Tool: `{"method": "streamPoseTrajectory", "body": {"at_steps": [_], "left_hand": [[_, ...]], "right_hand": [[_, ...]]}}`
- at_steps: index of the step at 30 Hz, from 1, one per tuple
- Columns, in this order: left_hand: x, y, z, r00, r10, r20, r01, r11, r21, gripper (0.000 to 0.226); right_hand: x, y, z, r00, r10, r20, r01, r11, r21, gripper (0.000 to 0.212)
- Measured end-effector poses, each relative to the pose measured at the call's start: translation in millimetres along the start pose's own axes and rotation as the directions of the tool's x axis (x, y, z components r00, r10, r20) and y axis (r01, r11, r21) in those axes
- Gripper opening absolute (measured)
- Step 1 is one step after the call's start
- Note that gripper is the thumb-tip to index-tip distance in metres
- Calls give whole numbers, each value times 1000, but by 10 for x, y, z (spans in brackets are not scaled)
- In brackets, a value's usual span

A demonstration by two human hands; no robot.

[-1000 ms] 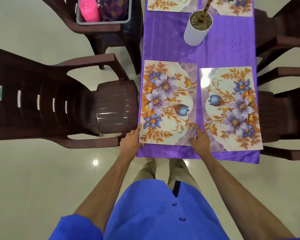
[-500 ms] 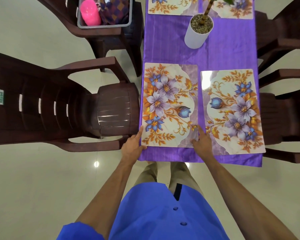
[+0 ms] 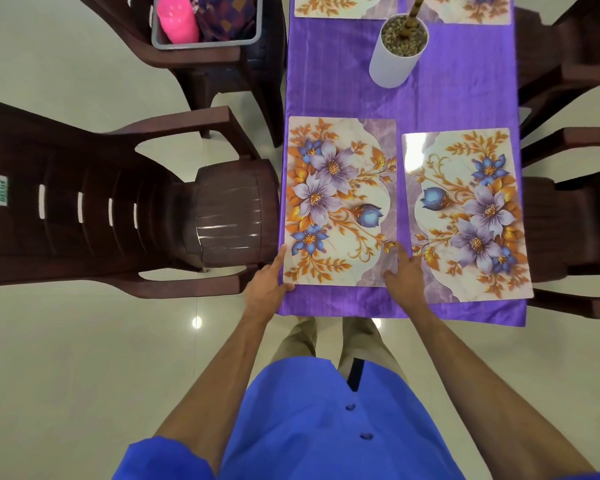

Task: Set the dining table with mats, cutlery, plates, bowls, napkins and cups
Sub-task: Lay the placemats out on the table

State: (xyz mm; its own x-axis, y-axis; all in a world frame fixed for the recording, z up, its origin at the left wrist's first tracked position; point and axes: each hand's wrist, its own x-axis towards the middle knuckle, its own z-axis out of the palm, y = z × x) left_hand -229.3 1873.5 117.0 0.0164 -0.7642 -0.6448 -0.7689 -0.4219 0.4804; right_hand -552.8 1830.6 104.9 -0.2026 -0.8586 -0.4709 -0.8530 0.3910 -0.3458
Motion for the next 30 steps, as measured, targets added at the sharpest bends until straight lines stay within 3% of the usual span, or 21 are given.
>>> {"method": "streamPoseTrajectory", "body": {"at_steps": [4,8,11,14,19,23,30], "left_hand": [[26,2,9,1000,-4,-1,4,999,49,96],[59,-20,-67,992,15,129,-36,986,164,132],[32,-49,-7,995,34,96,-58,965,257,141],[6,-60,79,997,45,66,-58,976,209,145],[32,-37,6,996,6,91,-9,999,33,125],[62,-56,-13,1000,17,7,-18,997,71,101],[170,-20,-41,1000,5,9,-6,1000,30,98]], "right_hand": [[-52,-75,-75,1000,-2,-7,2,999,-47,65],[-60,-100,-102,1000,-8,-6,7,1000,-18,64],[-70,-100,-105,1000,-7,-5,7,999,-45,65],[-61,-79,-105,1000,2,10,-2,1000,-22,67],[-44,-65,-92,1000,-9,5,9,1000,-14,67],[-9,-29,-45,1000,-22,-18,22,1000,-5,64],[80,-36,-81,1000,-14,-14,15,999,32,61]]}}
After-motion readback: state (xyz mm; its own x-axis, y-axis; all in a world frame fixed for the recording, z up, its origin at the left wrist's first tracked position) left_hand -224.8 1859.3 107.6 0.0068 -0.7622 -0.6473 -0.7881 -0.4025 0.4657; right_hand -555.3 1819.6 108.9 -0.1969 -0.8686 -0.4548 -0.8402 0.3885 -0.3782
